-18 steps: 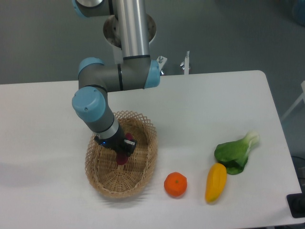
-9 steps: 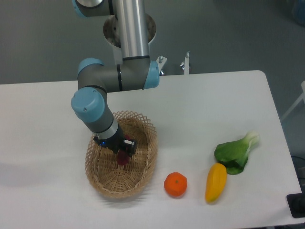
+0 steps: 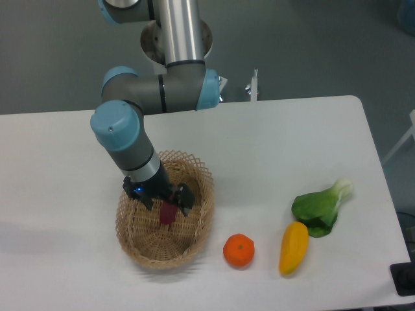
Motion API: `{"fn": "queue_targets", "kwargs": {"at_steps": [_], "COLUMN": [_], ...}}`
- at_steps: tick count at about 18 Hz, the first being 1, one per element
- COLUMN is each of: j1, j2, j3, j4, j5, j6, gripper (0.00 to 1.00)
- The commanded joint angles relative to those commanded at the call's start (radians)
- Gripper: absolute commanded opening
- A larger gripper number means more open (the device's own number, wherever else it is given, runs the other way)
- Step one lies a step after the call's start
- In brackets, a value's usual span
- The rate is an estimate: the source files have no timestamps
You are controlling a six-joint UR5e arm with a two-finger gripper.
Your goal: Place the sweet potato in the basket
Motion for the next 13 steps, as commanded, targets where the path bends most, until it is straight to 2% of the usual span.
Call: {"fn": "queue_targets", "kwargs": {"at_steps": [3,5,7,9,13], "j1": [0.049,0.08,0.112,0.146,0.254], "j2": [0.023,0.044,0.072,0.104,0.181], "j3": [0.042,0.043,0.046,0.046,0.048], "j4": [-0.027,-0.09,-0.149,-0.182,-0.271], "j5": [0.0,0.0,-0.005,-0.02,-0.135], "j6": [0.023,0.064,0.173,0.273,0.446], "gripper": [1.0,1.0,1.0,1.0,1.0]}}
